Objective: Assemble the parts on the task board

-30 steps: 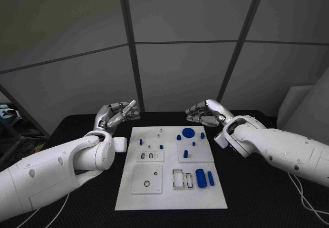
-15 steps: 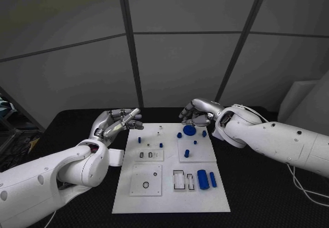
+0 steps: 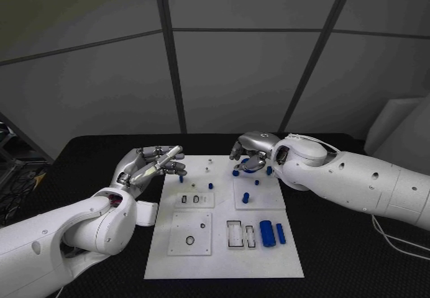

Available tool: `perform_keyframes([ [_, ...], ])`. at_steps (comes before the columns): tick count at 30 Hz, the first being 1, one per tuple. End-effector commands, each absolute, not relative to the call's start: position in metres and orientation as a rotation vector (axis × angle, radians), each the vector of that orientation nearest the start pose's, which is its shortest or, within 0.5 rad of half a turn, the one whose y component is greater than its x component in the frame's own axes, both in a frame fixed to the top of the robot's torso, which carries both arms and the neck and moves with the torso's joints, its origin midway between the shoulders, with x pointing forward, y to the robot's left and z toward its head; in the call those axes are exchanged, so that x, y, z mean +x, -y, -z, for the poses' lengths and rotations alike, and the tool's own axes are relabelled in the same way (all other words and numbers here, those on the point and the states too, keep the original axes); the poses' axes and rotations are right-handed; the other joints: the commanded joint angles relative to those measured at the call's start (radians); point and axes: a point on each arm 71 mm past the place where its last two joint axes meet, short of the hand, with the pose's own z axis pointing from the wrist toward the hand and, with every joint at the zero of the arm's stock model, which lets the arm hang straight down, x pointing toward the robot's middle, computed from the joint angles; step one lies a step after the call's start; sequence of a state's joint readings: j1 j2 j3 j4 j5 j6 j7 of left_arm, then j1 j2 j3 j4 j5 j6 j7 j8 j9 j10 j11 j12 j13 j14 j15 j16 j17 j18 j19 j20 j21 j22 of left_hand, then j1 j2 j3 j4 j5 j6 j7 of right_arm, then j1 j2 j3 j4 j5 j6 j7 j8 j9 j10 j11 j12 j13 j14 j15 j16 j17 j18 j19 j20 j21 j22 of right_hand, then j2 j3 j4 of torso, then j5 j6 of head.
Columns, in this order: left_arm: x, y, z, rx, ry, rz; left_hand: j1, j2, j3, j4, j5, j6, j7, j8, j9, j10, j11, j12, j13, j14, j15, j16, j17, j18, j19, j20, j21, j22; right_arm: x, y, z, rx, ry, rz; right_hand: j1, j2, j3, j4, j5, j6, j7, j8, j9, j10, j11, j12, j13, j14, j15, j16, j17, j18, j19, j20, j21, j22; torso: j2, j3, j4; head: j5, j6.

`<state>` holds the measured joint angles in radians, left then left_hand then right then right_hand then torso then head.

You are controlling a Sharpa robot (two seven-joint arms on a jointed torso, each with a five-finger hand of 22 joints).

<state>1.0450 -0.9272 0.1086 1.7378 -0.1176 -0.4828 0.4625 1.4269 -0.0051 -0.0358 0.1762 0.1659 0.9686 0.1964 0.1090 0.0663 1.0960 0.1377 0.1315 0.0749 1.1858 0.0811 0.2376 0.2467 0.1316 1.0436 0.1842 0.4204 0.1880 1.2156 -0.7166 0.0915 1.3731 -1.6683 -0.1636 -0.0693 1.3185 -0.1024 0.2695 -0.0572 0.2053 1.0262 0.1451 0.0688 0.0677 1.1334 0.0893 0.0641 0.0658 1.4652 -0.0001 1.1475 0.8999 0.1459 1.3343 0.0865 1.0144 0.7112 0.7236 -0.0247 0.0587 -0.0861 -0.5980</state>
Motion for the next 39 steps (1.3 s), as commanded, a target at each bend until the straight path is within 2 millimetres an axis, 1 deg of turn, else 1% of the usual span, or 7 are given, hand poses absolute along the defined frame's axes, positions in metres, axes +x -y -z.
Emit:
perform_keyframes([
  [1, 0.442, -0.197, 0.167, -1.034, -1.305, 1.586, 0.006, 0.002, -0.001, -0.008, -0.007, 0.002, 0.004, -0.007, -0.001, -0.004, 0.005, -0.005, -0.001, -0.006, 0.002, -0.007, 0.002, 0.050, 0.009, -0.001, 0.004, 0.002, 0.528, 0.177, 0.147, -0.401, -1.641, -0.445, 0.008, -0.009, -0.005, 0.010, -0.004, -0.011, 0.000, -0.004, -0.001, -0.018, 0.003, -0.002, 0.000, 0.035, 0.007, 0.024, 0.021, -0.014, -0.005, 0.012, 0.031, 0.032, 0.009, -0.0009, 0.0055, -0.004, -0.001],
  [11, 0.440, -0.194, 0.165, -1.034, -1.315, 1.597, 0.005, 0.002, -0.002, -0.009, -0.007, 0.000, 0.006, -0.010, -0.001, -0.008, 0.006, -0.009, -0.002, -0.007, 0.003, -0.009, 0.005, 0.050, 0.009, 0.000, 0.006, 0.003, 0.531, 0.176, 0.150, -0.405, -1.661, -0.421, 0.016, -0.005, -0.008, 0.015, -0.003, -0.015, 0.000, -0.004, 0.000, -0.031, 0.004, -0.001, 0.000, 0.032, 0.007, 0.045, 0.041, -0.016, -0.010, 0.017, 0.059, 0.060, 0.015, 0.0005, 0.0073, -0.002, -0.006],
  [15, 0.440, -0.194, 0.166, -1.034, -1.316, 1.597, 0.005, 0.002, -0.002, -0.009, -0.007, 0.000, 0.006, -0.010, -0.001, -0.008, 0.006, -0.009, -0.002, -0.007, 0.003, -0.009, 0.005, 0.050, 0.009, 0.000, 0.006, 0.003, 0.532, 0.175, 0.150, -0.407, -1.664, -0.420, 0.023, -0.001, -0.006, 0.019, -0.002, -0.016, -0.001, -0.003, 0.000, -0.023, 0.003, 0.001, 0.001, 0.034, 0.006, 0.067, 0.067, -0.020, -0.005, 0.019, 0.089, 0.097, 0.016, 0.0017, 0.0054, 0.006, -0.008],
  [18, 0.440, -0.194, 0.166, -1.035, -1.317, 1.595, 0.005, 0.002, -0.002, -0.009, -0.007, 0.000, 0.006, -0.010, -0.001, -0.008, 0.006, -0.009, -0.002, -0.007, 0.003, -0.009, 0.005, 0.050, 0.009, 0.000, 0.006, 0.003, 0.532, 0.175, 0.151, -0.409, -1.669, -0.419, 0.030, 0.001, 0.000, 0.019, -0.001, -0.015, -0.001, -0.003, 0.000, -0.015, 0.002, 0.003, 0.002, 0.035, 0.006, 0.085, 0.087, -0.023, -0.001, 0.019, 0.113, 0.128, 0.019, 0.0011, 0.0046, 0.006, -0.009],
  [22, 0.441, -0.195, 0.166, -1.036, -1.317, 1.593, 0.004, 0.002, -0.002, -0.009, -0.007, 0.000, 0.007, -0.011, -0.001, -0.009, 0.007, -0.011, -0.002, -0.007, 0.003, -0.009, 0.006, 0.049, 0.009, 0.000, 0.007, 0.003, 0.533, 0.173, 0.152, -0.414, -1.676, -0.420, 0.034, 0.005, 0.007, 0.022, 0.000, -0.012, -0.001, -0.002, 0.001, -0.006, 0.001, 0.003, 0.002, 0.036, 0.005, 0.099, 0.102, -0.026, 0.001, 0.020, 0.131, 0.149, 0.019, 0.0028, 0.0032, 0.006, -0.011],
  [30, 0.441, -0.196, 0.166, -1.037, -1.313, 1.589, 0.004, 0.003, -0.002, -0.009, -0.007, -0.001, 0.008, -0.012, -0.001, -0.010, 0.007, -0.012, -0.002, -0.007, 0.004, -0.009, 0.007, 0.049, 0.009, 0.000, 0.008, 0.004, 0.536, 0.170, 0.155, -0.423, -1.698, -0.420, 0.036, 0.011, 0.028, 0.033, -0.003, -0.004, -0.002, 0.000, 0.002, 0.025, -0.004, 0.005, 0.003, 0.038, 0.002, 0.128, 0.133, -0.032, 0.008, 0.019, 0.171, 0.199, 0.022, 0.0019, 0.0049, 0.006, -0.014],
  [39, 0.443, -0.196, 0.167, -1.047, -1.305, 1.583, 0.002, 0.004, -0.003, -0.009, -0.007, -0.002, 0.012, -0.015, -0.001, -0.011, 0.009, -0.015, -0.003, -0.004, 0.004, -0.009, 0.010, 0.049, 0.010, 0.000, 0.010, 0.005, 0.537, 0.167, 0.158, -0.435, -1.727, -0.418, 0.041, 0.014, 0.045, 0.036, -0.006, 0.002, -0.002, 0.001, 0.002, 0.033, -0.006, 0.003, 0.002, 0.036, 0.001, 0.134, 0.137, -0.032, 0.006, 0.018, 0.182, 0.210, 0.024, 0.0024, 0.0030, 0.009, -0.018],
])
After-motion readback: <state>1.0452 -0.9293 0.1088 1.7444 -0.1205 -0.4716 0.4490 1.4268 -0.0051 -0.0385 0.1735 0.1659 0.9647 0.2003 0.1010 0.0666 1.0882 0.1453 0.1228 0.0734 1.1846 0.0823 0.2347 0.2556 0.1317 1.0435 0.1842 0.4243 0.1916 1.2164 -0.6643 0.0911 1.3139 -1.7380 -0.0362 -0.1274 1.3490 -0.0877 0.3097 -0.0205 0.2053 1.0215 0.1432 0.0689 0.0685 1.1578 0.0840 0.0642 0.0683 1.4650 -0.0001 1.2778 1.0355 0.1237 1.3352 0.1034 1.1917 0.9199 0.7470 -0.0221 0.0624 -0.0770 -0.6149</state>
